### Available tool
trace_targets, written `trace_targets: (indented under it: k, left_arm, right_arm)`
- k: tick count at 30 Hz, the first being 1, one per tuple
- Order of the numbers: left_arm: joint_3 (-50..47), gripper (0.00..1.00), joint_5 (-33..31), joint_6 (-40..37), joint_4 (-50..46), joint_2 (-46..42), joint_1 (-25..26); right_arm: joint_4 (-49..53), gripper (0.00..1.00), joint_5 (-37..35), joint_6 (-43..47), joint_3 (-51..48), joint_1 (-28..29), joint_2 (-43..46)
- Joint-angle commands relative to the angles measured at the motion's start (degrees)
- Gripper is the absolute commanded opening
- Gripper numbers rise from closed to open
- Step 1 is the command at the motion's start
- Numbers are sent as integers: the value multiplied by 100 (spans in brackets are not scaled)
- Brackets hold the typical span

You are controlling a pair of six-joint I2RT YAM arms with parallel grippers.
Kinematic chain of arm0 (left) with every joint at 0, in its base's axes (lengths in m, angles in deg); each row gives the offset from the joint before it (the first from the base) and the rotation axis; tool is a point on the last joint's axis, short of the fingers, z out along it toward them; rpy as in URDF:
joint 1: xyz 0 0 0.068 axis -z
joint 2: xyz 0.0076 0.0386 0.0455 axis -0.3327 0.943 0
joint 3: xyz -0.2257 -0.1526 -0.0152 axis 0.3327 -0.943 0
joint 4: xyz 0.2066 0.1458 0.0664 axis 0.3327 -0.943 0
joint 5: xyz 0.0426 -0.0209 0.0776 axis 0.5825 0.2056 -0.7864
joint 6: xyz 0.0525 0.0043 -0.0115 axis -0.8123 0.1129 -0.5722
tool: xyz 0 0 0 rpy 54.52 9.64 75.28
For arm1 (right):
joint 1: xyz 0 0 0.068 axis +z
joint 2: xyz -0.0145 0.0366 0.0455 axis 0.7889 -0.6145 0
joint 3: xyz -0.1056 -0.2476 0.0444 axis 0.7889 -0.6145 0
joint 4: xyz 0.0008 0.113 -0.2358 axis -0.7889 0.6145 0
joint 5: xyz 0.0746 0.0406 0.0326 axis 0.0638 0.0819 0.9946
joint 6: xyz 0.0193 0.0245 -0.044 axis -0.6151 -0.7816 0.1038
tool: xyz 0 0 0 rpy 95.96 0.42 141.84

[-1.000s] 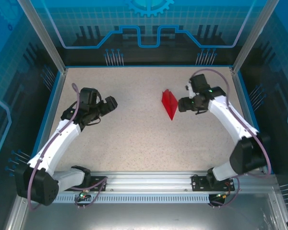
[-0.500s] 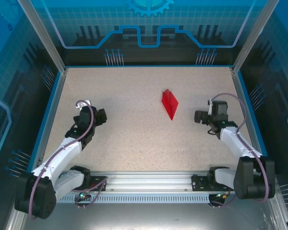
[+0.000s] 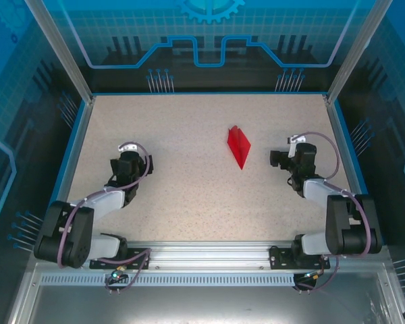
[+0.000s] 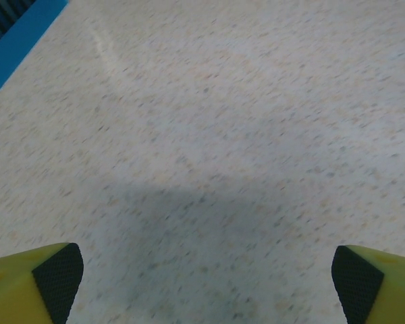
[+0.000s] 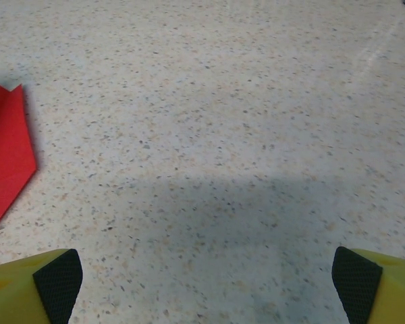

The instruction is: Fold a paper plane with a square sheet of paper (fold left side to right side)

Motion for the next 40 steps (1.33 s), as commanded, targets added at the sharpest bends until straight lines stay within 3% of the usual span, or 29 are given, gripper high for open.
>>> trace_targets:
  k: [1, 8, 12, 40]
  left_arm:
    - [-15, 99, 965, -464, 1211, 238, -196]
    - [-232, 99, 1806, -370, 2492, 1111, -575]
    - [-94, 99, 2271, -180, 2171, 1131, -867]
    - [-56, 99, 2310, -224, 2078, 1120, -850]
  right_arm:
    - [-1091, 99, 482, 233, -119, 158, -207]
    - [-1905, 99, 588, 510, -376, 359, -644]
    - [-2001, 99, 687, 479, -427, 306, -654]
    - [-1997, 99, 541, 524, -427, 386, -655]
